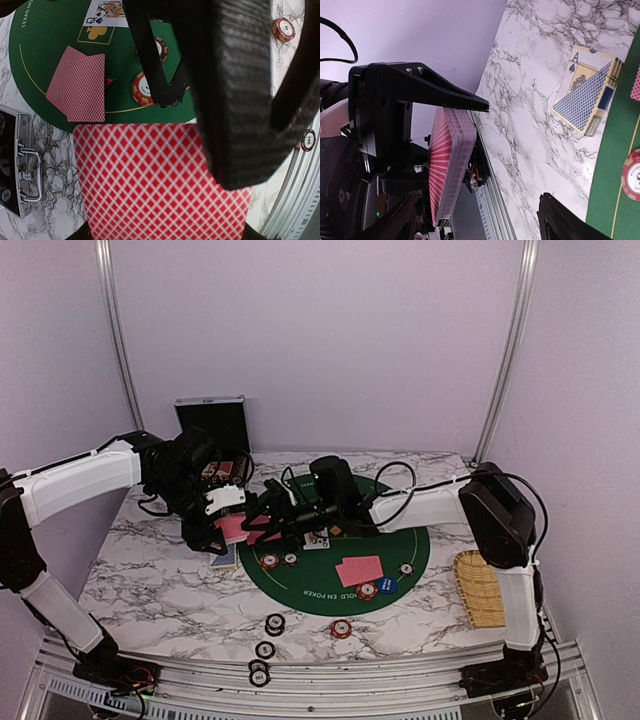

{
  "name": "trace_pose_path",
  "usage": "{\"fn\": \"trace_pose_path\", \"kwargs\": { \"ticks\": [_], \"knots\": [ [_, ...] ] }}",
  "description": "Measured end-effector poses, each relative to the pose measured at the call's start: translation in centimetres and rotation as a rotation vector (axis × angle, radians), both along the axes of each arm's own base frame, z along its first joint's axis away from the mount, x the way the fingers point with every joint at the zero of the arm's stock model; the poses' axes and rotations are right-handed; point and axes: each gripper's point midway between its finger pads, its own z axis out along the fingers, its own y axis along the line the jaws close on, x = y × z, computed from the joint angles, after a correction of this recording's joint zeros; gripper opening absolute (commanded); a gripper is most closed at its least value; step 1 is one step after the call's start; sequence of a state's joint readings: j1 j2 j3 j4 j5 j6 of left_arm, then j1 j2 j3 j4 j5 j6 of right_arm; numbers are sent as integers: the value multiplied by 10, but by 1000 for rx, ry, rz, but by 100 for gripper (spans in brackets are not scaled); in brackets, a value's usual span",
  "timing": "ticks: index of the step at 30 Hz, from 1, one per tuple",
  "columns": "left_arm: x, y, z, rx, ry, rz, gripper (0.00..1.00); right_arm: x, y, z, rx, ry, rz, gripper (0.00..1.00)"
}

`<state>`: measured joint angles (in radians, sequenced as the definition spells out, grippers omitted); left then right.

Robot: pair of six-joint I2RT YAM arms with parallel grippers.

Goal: Distribute texas hold em gaming equipment

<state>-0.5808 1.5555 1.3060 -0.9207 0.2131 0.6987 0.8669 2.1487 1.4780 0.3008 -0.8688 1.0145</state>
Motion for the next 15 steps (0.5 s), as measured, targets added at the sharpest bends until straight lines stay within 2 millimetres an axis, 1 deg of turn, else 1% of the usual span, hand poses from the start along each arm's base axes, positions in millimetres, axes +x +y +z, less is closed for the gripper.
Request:
{"fn": "trace_pose_path", "kwargs": {
  "ticks": [3,6,15],
  "knots": [
    [0,0,1,-2,-2,0,0,-1,4,6,26,8,9,82],
    [0,-1,1,-7,0,-2,0,-2,7,7,36,16,14,82],
    [0,-2,2,-11,0,1,0,2,27,-3,47,38,28,81]
  ]
}}
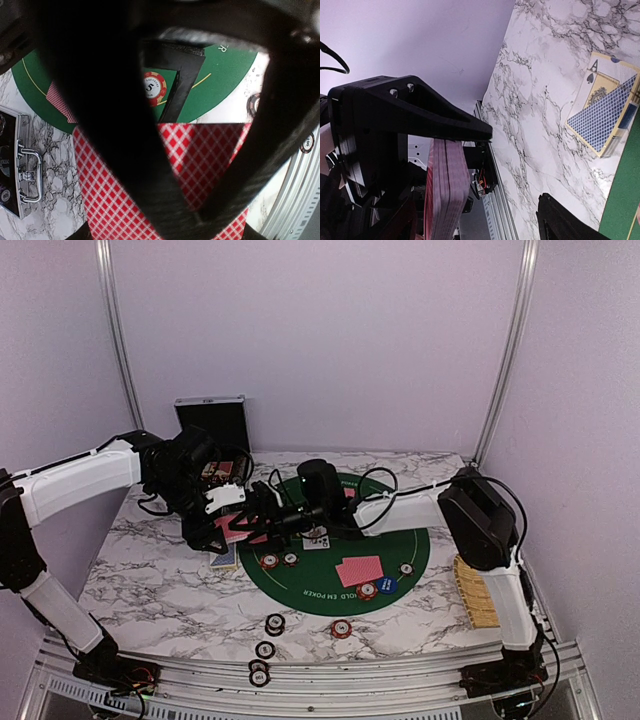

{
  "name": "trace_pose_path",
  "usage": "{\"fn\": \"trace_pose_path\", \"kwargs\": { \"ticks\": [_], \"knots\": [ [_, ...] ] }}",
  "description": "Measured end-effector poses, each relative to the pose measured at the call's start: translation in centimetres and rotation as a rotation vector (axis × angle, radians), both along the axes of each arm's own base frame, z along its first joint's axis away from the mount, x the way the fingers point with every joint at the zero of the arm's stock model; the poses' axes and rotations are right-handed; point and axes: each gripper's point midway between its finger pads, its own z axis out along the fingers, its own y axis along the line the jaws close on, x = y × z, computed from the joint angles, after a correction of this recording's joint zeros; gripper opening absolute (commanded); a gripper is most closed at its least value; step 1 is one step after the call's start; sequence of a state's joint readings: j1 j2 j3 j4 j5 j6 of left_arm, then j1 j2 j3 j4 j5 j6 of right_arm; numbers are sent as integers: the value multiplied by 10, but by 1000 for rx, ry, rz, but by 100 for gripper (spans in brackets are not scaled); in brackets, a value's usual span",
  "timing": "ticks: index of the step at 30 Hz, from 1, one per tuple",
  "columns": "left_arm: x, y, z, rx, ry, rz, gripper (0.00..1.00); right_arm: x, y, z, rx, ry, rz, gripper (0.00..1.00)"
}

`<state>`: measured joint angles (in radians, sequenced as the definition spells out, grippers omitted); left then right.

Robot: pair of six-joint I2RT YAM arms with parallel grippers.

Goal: Distribute texas hold em gaming equipment

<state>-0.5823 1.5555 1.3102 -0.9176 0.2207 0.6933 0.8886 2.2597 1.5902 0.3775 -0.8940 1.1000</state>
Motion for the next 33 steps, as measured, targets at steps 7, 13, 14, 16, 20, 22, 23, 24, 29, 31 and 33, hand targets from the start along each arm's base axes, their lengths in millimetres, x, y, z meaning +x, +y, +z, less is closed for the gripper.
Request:
{"fn": "trace_pose_path", "kwargs": {
  "ticks": [7,13,14,16,20,22,23,24,29,31,33],
  "knots": [
    [1,-2,2,-8,0,-3,0,6,13,-3,3,-1,7,80],
    [2,-4,3,-11,-4,-5,0,7,14,-6,-20,-11,10,79],
    [1,-4,3,-9,-1,-6,0,8,13,-8,-24,-14,10,78],
    [1,-4,1,-6,2,-6,0,11,11,-9,-28,-25,7,73],
    [0,-3,-1,1,11,-7,0,12,2,-8,-33,-41,1,63],
    [0,-3,-1,1,11,-7,0,13,-5,-6,-36,-46,-7,61],
    [0,-3,-1,0,11,-8,0,15,-9,-4,-38,-50,-13,60],
    [0,-3,-1,0,11,-8,0,15,-11,-4,-41,-51,-15,60],
    [0,-3,-1,0,11,-8,0,16,-22,-6,-60,-44,-27,57],
    [0,-3,-1,0,11,-8,0,15,-25,-5,-61,-42,-28,56],
    [0,-3,-1,0,11,-8,0,14,-26,-3,-58,-42,-29,55]
  ]
}}
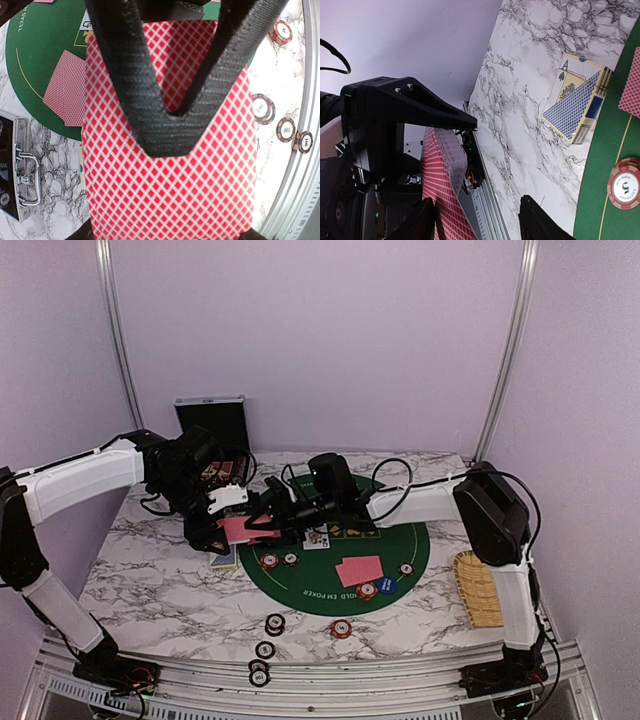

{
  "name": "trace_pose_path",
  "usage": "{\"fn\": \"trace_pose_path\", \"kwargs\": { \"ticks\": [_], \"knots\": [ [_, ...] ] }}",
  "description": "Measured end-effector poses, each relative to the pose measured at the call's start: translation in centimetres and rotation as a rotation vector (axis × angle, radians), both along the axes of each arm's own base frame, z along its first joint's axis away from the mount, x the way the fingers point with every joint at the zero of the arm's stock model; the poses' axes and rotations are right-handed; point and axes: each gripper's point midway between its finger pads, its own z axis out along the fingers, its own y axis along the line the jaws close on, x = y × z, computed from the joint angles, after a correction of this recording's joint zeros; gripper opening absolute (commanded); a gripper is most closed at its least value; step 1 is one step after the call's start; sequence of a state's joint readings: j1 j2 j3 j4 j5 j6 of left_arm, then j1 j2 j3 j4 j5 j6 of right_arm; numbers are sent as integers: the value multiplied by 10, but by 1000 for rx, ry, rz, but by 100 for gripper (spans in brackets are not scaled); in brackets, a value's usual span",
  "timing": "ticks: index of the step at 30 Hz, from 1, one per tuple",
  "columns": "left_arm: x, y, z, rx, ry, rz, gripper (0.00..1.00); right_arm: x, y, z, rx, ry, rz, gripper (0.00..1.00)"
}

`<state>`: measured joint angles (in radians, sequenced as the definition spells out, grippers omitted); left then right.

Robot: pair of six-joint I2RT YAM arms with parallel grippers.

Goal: Distribute texas hold em gaming equipment

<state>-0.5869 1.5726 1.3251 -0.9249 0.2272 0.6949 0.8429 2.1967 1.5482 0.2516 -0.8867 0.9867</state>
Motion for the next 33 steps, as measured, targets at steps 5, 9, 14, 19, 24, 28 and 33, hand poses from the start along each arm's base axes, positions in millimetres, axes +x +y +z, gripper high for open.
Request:
{"fn": "trace_pose_path", "kwargs": {
  "ticks": [5,9,14,19,24,28,33],
  "knots": [
    [0,0,0,0,0,0,0,-1,0,5,15,9,-2,48],
    [0,0,0,0,-1,0,0,-2,1,8,27,18,-3,44],
    [0,0,0,0,-1,0,0,-3,-1,5,24,27,-1,44],
    [0,0,0,0,-1,0,0,-4,-7,8,16,23,-2,31],
    [0,0,0,0,-1,-1,0,-7,-16,18,15,10,-4,17],
    [1,0,0,-2,-3,0,0,-7,-19,23,14,-6,-4,11],
    [1,-1,0,-3,-6,0,0,-10,-24,16,-23,-10,7,5]
  ]
}}
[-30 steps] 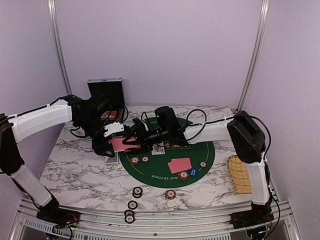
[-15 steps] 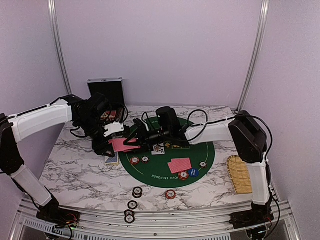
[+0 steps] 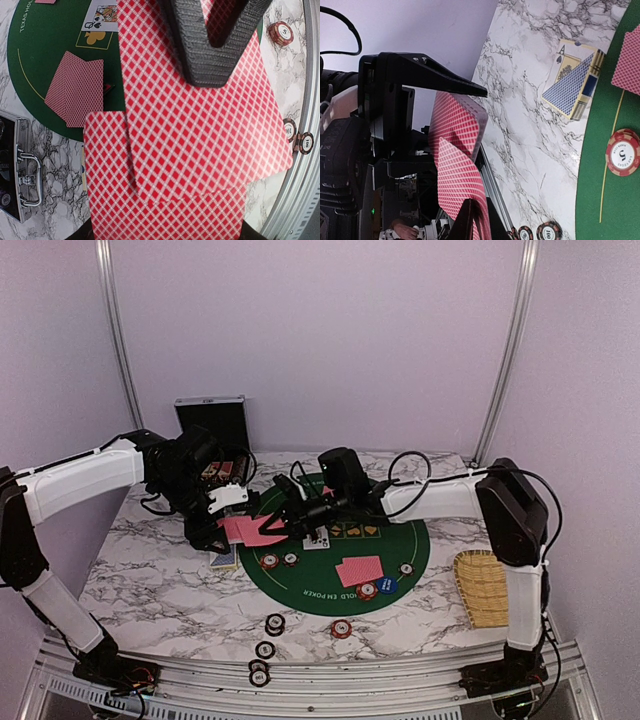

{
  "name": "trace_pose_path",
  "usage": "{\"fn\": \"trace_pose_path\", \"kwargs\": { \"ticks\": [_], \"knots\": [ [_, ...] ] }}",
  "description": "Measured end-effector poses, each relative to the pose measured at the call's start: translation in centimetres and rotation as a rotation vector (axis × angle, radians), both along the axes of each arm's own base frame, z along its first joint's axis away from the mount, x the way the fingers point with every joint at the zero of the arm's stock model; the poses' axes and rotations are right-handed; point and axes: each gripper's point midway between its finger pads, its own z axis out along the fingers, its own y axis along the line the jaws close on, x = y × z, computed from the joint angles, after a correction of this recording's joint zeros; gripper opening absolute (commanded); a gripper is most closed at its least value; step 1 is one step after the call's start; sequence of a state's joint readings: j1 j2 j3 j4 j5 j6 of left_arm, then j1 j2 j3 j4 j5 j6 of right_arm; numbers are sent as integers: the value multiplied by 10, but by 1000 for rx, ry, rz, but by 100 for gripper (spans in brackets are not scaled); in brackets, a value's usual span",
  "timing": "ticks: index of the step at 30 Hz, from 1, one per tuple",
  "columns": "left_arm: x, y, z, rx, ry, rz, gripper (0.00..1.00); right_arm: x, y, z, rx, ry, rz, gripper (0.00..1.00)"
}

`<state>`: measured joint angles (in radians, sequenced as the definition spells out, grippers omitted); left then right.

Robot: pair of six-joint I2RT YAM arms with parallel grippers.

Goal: Distribute texas hold em gaming equipment

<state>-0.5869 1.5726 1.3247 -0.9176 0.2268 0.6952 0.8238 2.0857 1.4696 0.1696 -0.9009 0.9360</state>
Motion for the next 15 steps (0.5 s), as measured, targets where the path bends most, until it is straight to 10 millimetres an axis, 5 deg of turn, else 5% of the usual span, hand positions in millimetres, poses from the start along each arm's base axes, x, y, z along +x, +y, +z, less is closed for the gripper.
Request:
{"fn": "trace_pose_path", "kwargs": {
  "ticks": [15],
  "knots": [
    [0,0,0,0,0,0,0,-2,-25,-3,-120,-42,17,0]
  ]
}}
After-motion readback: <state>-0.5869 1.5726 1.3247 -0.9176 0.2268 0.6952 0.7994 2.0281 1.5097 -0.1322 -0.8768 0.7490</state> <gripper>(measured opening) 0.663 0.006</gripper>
